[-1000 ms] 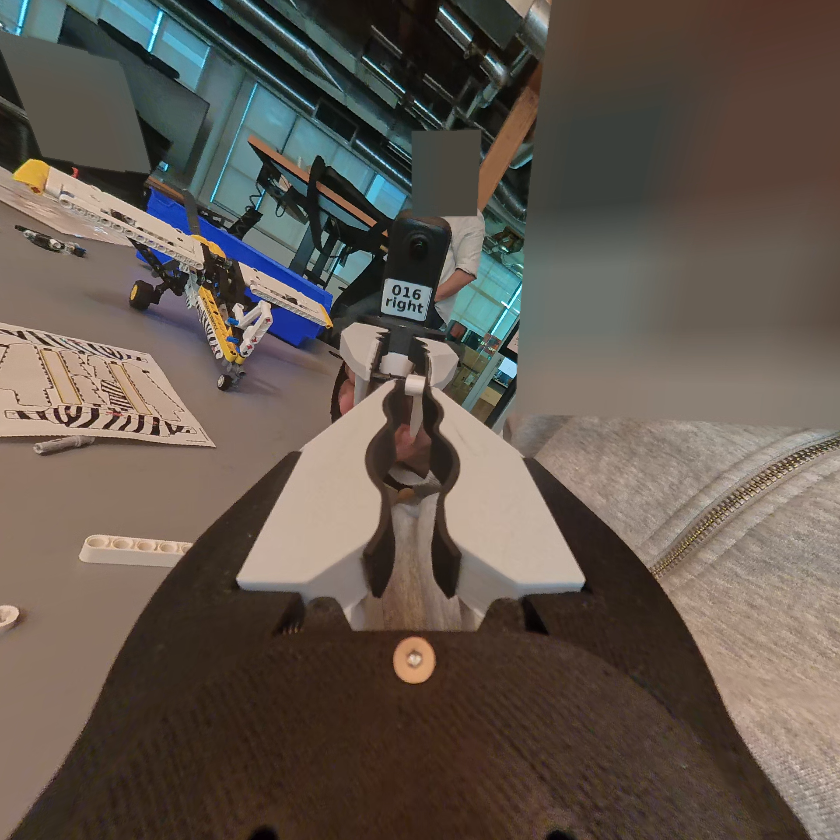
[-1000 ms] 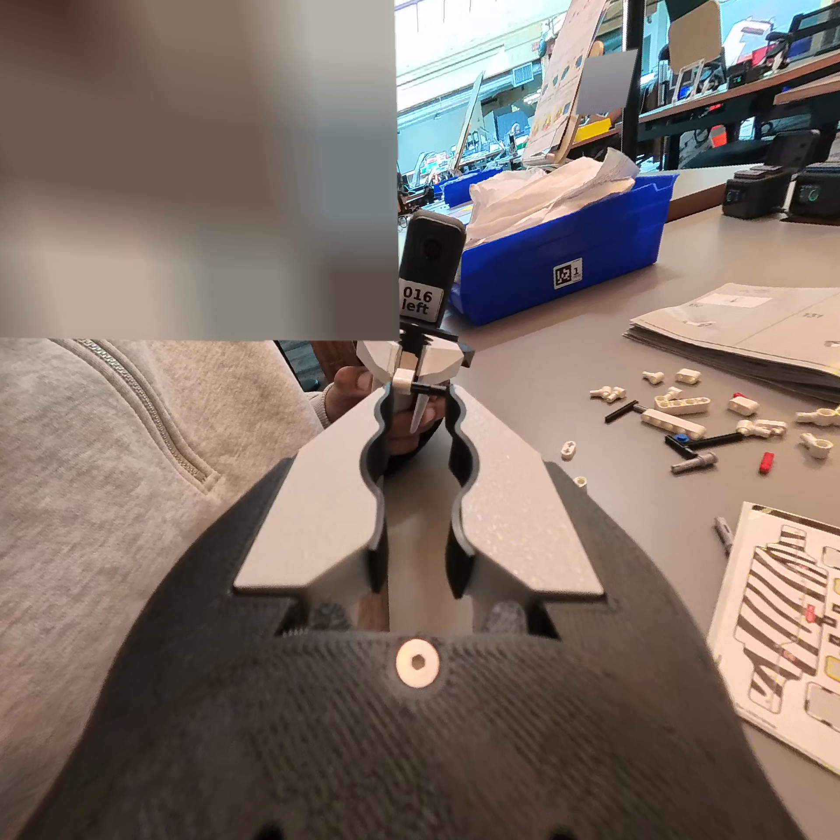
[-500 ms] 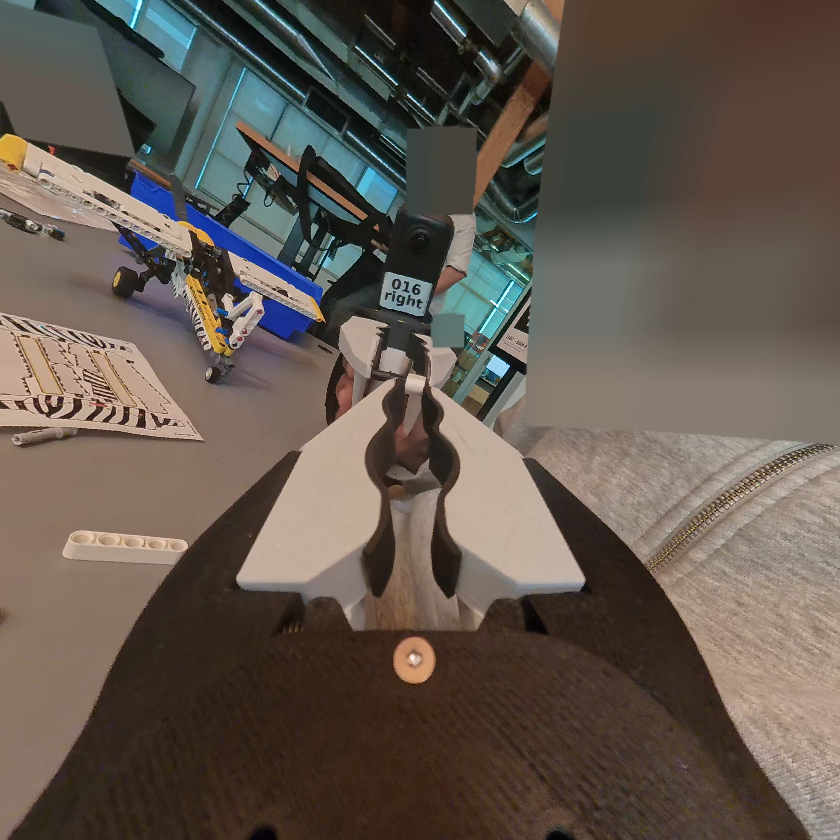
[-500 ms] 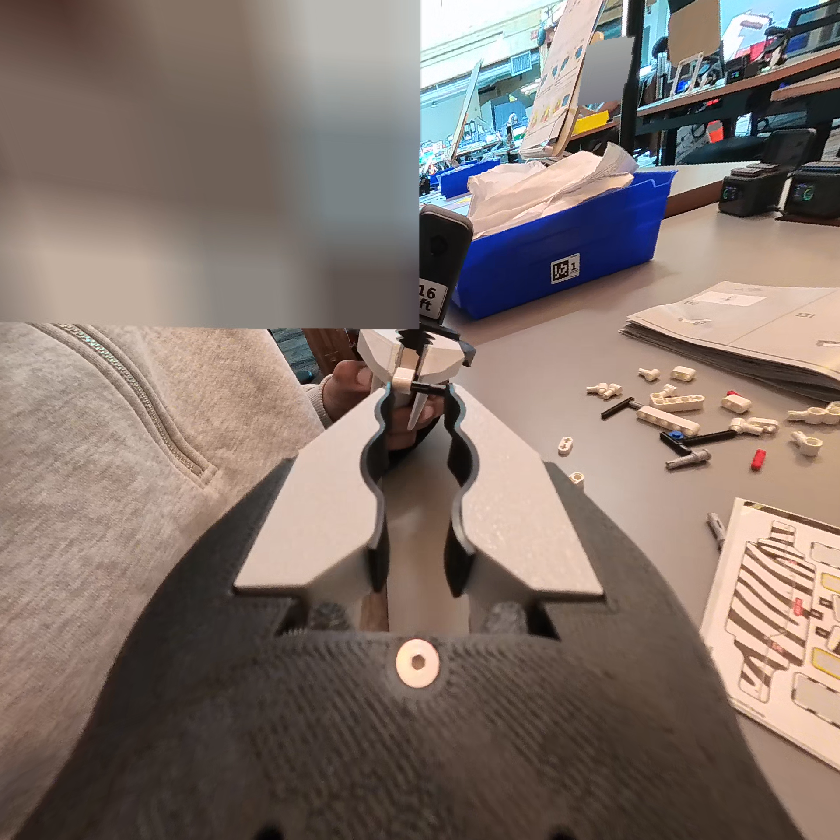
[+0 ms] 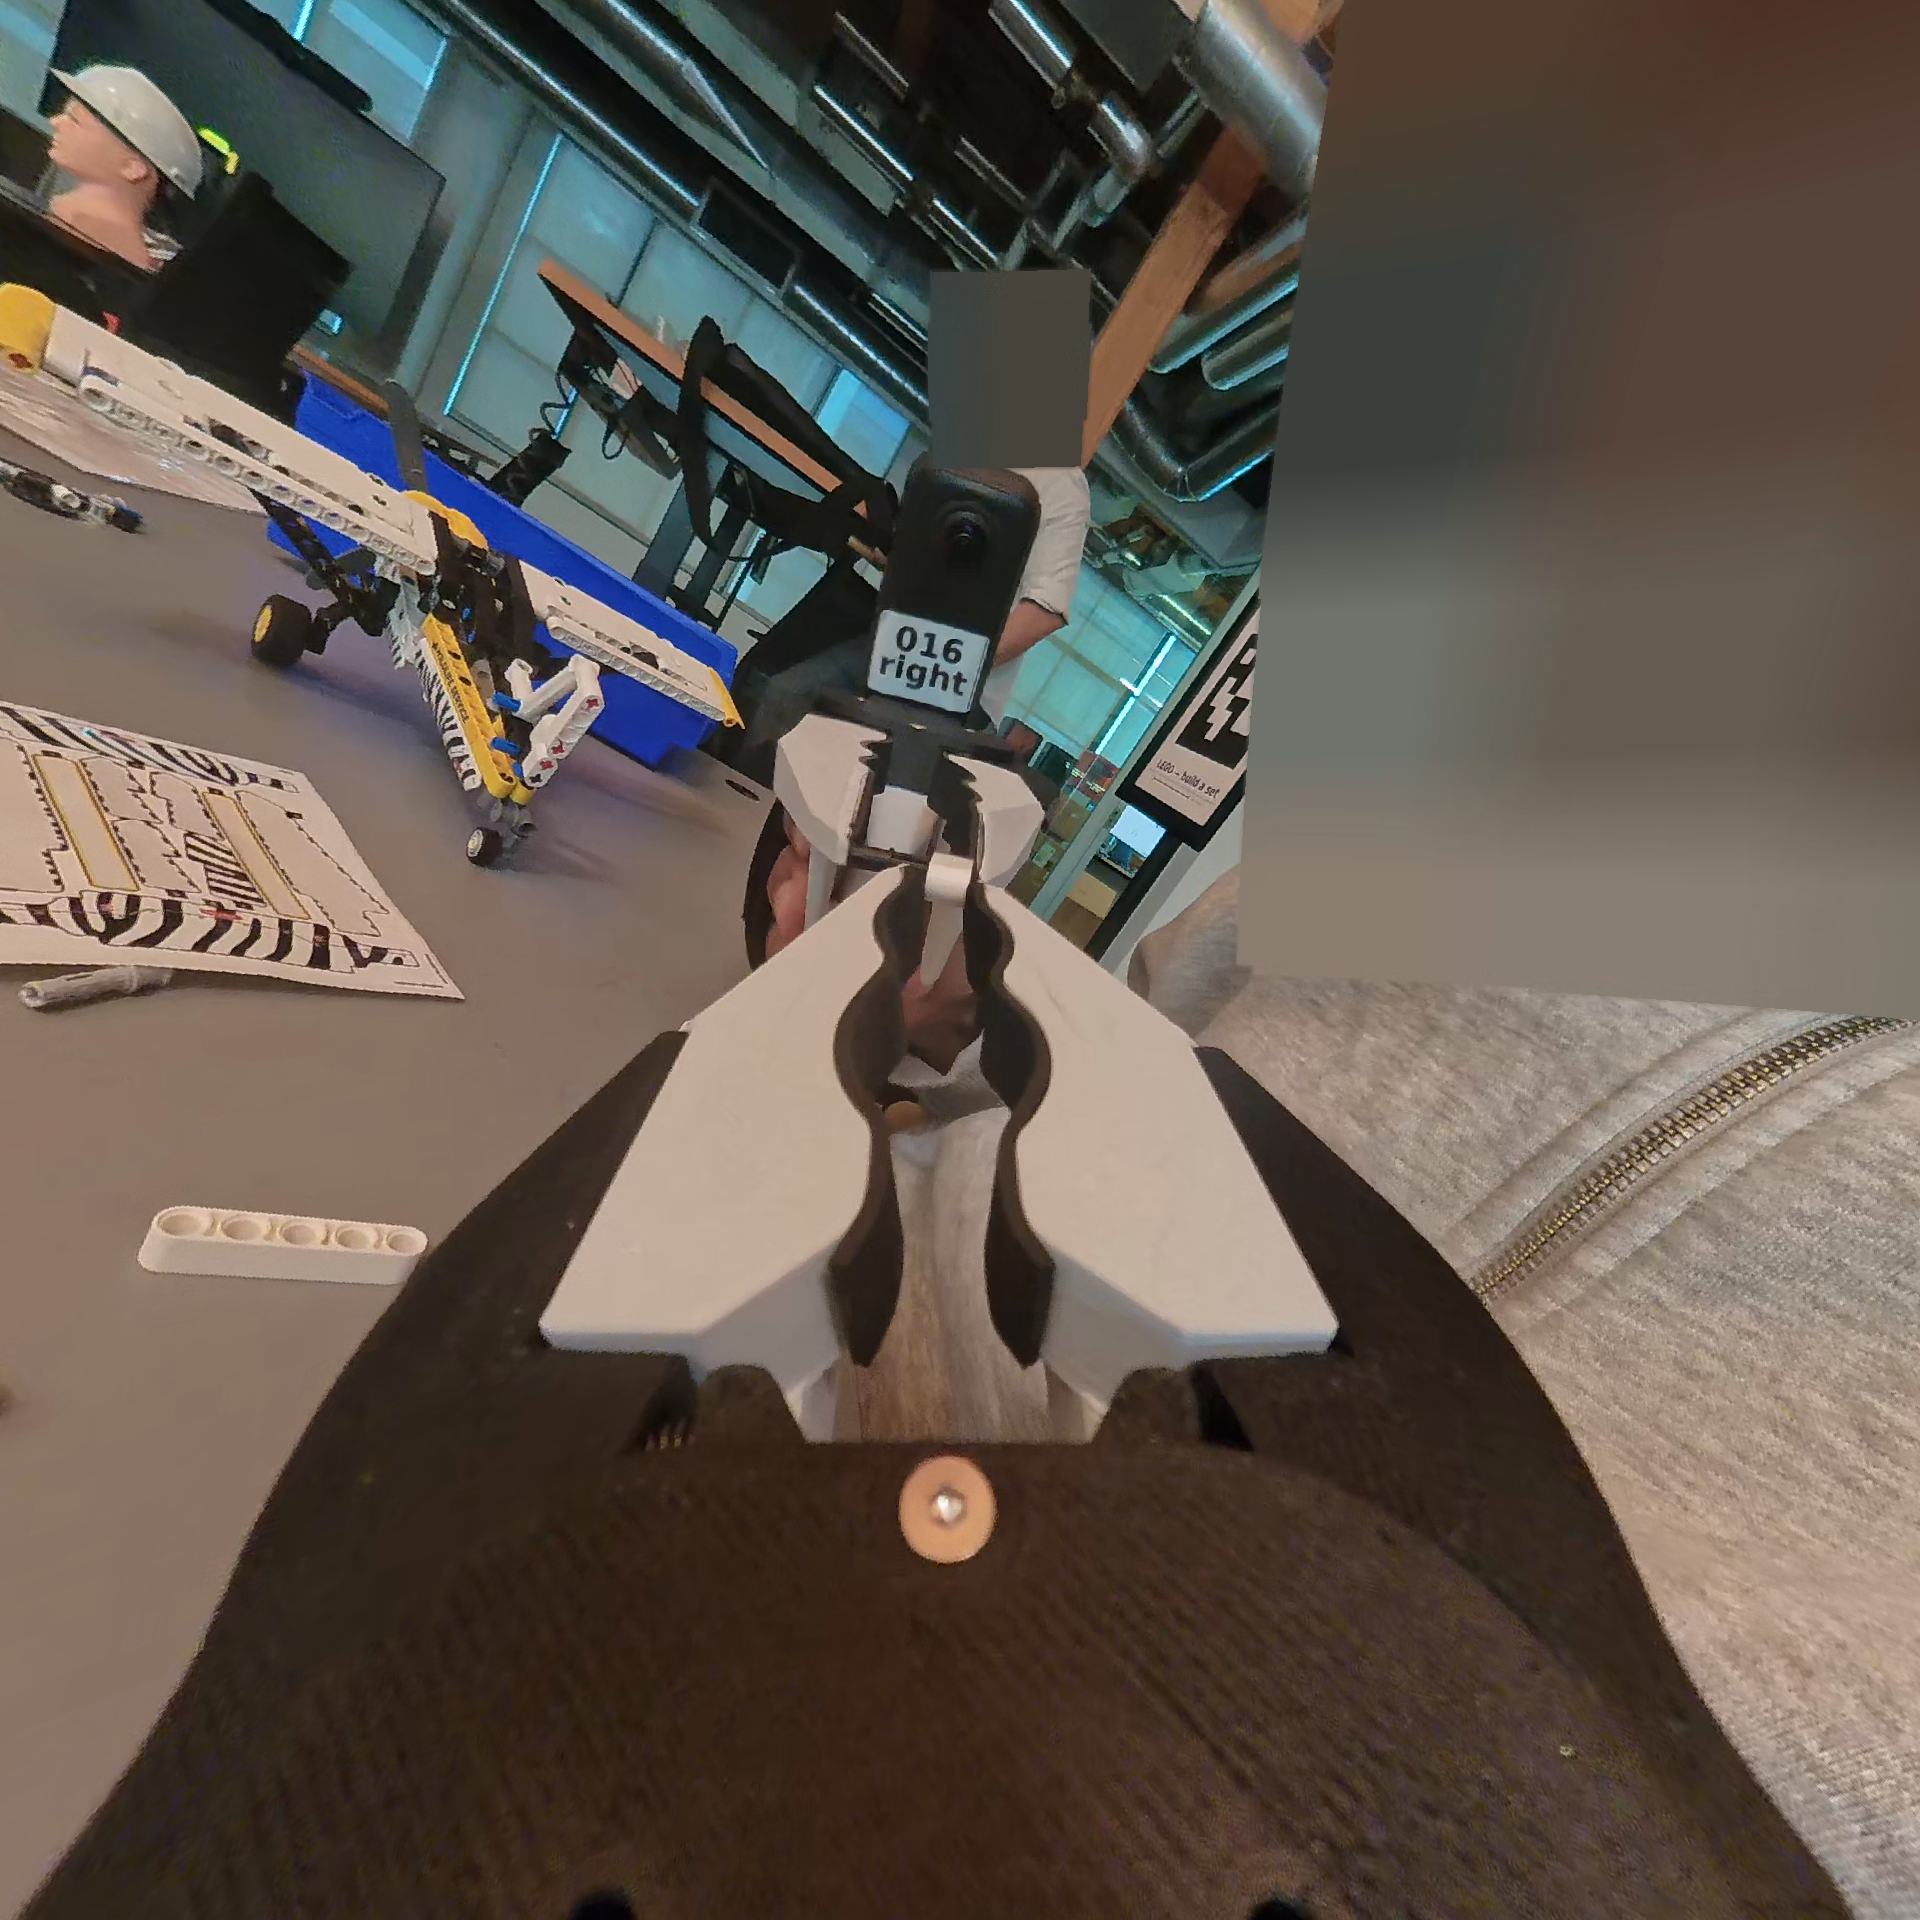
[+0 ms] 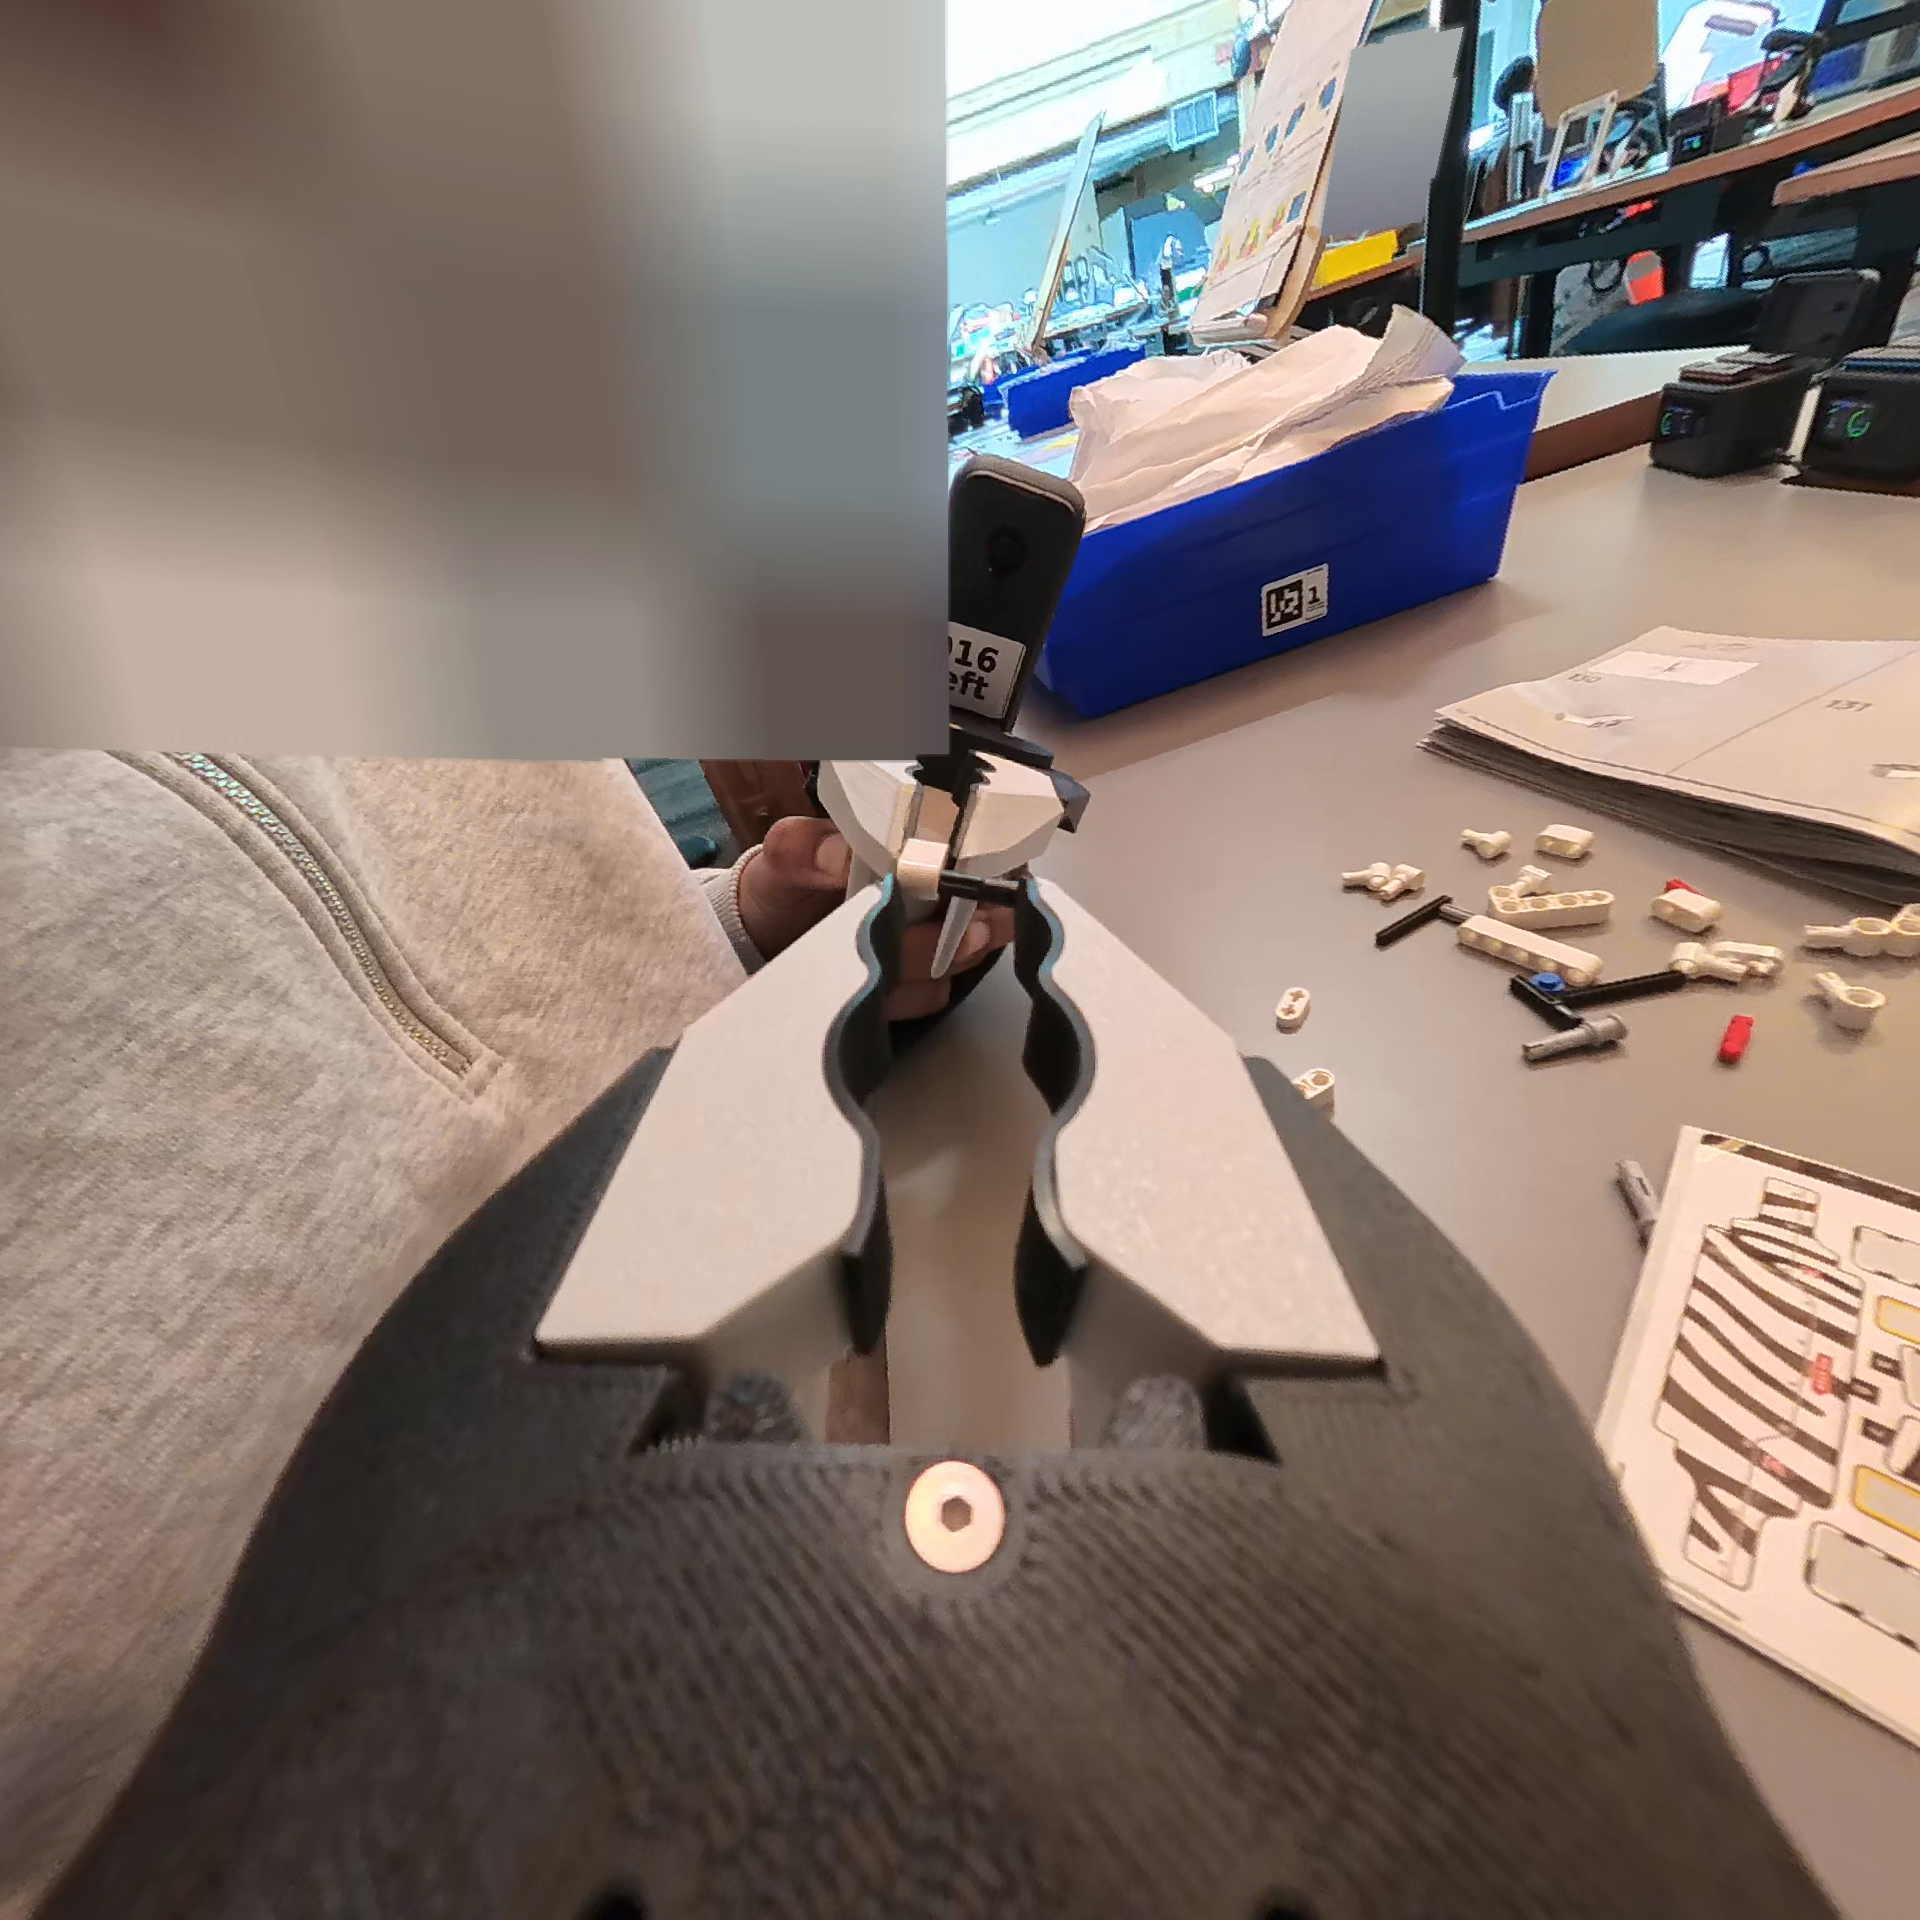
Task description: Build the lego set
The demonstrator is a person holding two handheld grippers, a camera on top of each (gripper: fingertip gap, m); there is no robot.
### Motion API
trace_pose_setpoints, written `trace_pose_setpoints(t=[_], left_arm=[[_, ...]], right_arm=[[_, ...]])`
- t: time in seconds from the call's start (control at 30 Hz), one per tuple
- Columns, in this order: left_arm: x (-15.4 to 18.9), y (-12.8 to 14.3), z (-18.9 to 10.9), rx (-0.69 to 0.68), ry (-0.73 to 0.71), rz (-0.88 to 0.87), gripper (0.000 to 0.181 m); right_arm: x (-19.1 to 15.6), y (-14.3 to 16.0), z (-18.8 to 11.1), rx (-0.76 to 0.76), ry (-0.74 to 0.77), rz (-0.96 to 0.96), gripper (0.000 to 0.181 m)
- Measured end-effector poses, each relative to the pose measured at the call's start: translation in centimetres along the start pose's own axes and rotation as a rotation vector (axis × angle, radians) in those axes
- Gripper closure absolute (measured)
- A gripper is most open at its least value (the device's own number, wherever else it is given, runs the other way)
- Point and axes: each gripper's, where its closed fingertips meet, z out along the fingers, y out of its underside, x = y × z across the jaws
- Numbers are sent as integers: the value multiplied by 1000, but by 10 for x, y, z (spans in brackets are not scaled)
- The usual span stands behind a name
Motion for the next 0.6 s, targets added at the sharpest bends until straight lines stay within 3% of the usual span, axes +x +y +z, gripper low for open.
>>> trace_pose_setpoints(t=[0.2,0.4,0.6], left_arm=[[0,-1,1,7,-4,13,175],[-4,-1,1,6,-30,6,157],[7,3,4,-13,66,-22,154]], right_arm=[[0,0,-1,14,-35,19,161],[-5,0,-1,5,-52,-10,160],[-16,1,2,3,-103,-30,160]])
